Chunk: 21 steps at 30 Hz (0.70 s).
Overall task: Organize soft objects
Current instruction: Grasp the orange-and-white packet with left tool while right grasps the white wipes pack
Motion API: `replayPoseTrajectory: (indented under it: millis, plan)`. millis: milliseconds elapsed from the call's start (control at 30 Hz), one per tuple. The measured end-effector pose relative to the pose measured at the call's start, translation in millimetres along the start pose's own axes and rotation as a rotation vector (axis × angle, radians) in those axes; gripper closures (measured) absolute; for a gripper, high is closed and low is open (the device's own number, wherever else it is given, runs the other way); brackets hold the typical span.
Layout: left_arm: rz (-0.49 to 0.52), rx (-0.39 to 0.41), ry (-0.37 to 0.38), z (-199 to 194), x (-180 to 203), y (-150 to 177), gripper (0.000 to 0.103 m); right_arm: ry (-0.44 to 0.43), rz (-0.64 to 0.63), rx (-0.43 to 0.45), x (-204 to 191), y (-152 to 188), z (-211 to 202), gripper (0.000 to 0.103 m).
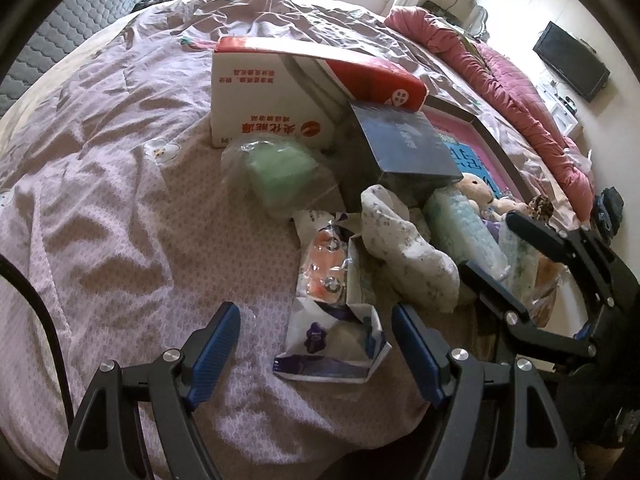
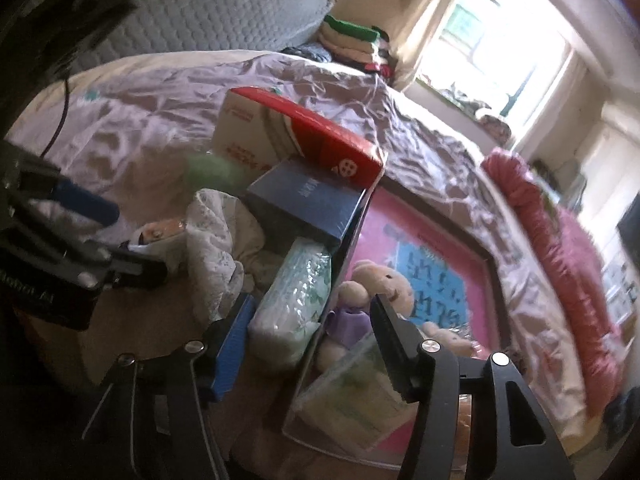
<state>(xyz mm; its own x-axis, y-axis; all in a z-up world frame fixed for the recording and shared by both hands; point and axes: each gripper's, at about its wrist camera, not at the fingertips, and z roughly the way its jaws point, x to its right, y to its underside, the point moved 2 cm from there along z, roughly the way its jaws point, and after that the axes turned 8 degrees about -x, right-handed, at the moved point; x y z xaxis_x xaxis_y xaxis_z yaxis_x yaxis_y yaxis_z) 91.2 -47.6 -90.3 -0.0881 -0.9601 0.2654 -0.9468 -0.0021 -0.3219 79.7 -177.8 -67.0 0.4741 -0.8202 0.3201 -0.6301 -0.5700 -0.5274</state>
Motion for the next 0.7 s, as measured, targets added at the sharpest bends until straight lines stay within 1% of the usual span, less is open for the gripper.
replayPoseTrajectory:
  millis: [33, 133, 267, 367, 500, 567, 633, 667, 700]
  plan:
    - [0.001, -0.001, -0.002, 1.3, -0.2, -0.2, 0.026, -0.010, 0.006, -0.004, 0.1, -1.2, 2.4, 0.048]
    - [0.009, -0.002, -0.023, 5.9, -0.1, -1.5, 0.026, -0.043, 0.025, -0.017, -1.9, -3.6, 7.6, 0.058]
    - [0.025, 0.005, -0.056, 10.2, 2.5, -3.6, 0.026, -0.037, -0.001, -0.027, -10.1, -7.0, 14.1, 0.067]
    - [0.044, 0.011, -0.080, 14.2, 5.8, -4.6, 0.026, -0.061, -0.006, -0.040, -11.4, -10.2, 18.5, 0.075]
    - [0.055, 0.018, -0.100, 20.0, 8.4, -6.5, 0.026, -0.093, 0.034, -0.043, -4.2, -9.5, 19.6, 0.079]
    - [0.048, 0.025, -0.087, 22.5, 7.7, -8.5, 0.032, -0.120, 0.068, -0.033, 1.5, -8.6, 14.9, 0.079]
    - [0.038, 0.025, -0.074, 24.0, 6.2, -10.4, 0.045, -0.166, 0.126, -0.023, 10.4, -6.8, 8.2, 0.080]
    - [0.039, 0.026, -0.065, 24.1, 6.0, -10.8, 0.049, -0.176, 0.146, -0.016, 13.4, -6.0, 4.9, 0.080]
    - [0.040, 0.029, -0.058, 23.4, 5.4, -11.2, 0.058, -0.195, 0.167, -0.011, 17.0, -5.1, 2.1, 0.080]
